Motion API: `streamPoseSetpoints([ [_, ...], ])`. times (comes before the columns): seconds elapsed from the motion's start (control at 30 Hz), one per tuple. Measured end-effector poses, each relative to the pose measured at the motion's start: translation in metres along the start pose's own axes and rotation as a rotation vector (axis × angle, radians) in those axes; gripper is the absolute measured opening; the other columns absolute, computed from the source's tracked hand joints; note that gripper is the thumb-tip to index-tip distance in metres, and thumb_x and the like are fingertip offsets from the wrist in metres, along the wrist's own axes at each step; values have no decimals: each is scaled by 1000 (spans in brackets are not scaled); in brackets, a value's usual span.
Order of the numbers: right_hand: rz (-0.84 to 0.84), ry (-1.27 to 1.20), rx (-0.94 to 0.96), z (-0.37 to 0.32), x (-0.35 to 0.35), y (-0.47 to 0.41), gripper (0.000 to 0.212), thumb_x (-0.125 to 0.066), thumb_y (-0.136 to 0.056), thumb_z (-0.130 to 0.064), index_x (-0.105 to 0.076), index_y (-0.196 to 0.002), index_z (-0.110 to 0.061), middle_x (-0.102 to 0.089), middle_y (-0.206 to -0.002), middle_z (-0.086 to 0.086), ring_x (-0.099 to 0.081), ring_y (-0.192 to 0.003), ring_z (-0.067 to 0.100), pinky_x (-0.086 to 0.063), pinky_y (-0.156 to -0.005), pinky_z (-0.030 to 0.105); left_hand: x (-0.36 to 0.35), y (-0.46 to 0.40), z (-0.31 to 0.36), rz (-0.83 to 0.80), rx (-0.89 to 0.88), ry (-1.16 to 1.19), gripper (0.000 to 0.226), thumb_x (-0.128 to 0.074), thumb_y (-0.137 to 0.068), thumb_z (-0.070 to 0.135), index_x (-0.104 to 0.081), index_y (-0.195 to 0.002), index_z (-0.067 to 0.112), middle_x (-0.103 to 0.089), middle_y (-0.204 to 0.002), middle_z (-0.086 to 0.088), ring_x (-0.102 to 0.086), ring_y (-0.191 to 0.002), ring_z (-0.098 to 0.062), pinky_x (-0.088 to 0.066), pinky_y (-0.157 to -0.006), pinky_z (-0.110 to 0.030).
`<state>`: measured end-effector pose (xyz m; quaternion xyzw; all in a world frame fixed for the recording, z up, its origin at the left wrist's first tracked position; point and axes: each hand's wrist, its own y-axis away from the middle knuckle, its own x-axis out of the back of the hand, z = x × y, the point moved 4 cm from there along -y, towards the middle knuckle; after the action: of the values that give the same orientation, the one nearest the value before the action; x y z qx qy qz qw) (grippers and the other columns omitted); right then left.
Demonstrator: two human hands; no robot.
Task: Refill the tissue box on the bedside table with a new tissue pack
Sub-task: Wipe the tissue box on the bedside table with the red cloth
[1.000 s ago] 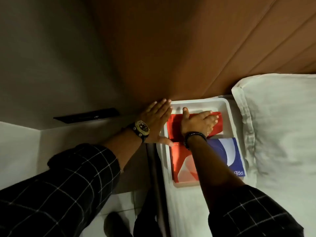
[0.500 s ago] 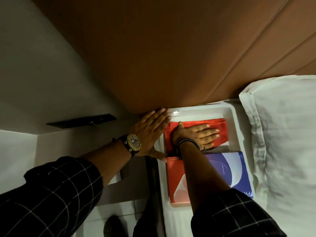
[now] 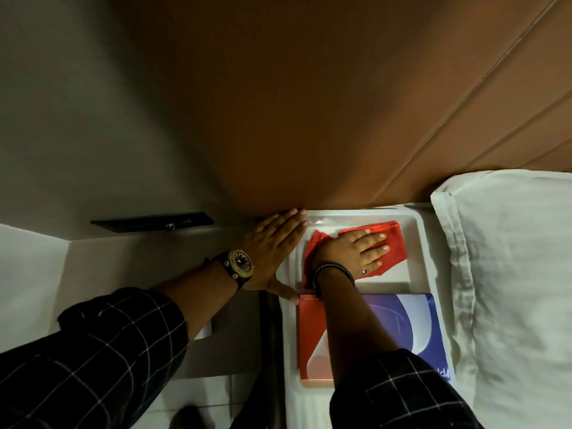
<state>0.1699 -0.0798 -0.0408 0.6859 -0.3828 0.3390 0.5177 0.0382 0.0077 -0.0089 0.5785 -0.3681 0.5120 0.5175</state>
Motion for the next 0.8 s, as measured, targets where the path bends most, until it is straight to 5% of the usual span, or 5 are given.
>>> streamPoseSetpoints([
  [0.17, -69, -77, 75, 4, 17, -5, 64, -46, -98, -27, -19, -150, -3, -4, -161, 20, 0, -147, 43, -9, -118, 54, 8, 0, 1, -85, 21, -99, 131, -27, -61, 95, 11, -148, 4, 9, -159, -14, 9, -147, -31, -1, -121, -44],
  [0.33, 18, -463, 184, 26, 51, 0, 36, -45, -92, -5, -58, -126, -5, -59, -129, 20, -52, -120, 38, -37, -100, 35, 14, 6, 5, -68, 33, -116, 131, -28, -63, 94, 10, -148, 2, 11, -159, -15, 12, -146, -32, 1, -120, -45],
  [0.43, 63, -657, 150, 36, 67, 20, 35, -43, -95, -7, -59, -126, -9, -64, -122, 16, -57, -112, 35, -40, -94, 30, 16, 13, 8, -45, 36, -112, 129, -26, -64, 94, 1, -150, 0, 4, -158, -18, 7, -146, -35, -5, -120, -47],
  [0.6, 70, -911, 193, 34, 80, 67, 36, -43, -96, -8, -59, -128, -10, -64, -124, 16, -57, -116, 34, -44, -104, 49, 13, 39, 2, -48, 44, -48, 126, -29, -65, 93, -17, -149, 1, -12, -158, -19, -8, -147, -35, -6, -120, -47],
  [0.8, 25, -1084, 316, 22, 67, 154, 37, -44, -97, -4, -59, -130, -15, -65, -125, 8, -62, -113, 22, -49, -98, 35, -36, 143, -51, -181, 203, 66, 122, -26, -70, 90, 19, -147, 7, 22, -156, -15, 20, -144, -32, 24, -111, -41],
])
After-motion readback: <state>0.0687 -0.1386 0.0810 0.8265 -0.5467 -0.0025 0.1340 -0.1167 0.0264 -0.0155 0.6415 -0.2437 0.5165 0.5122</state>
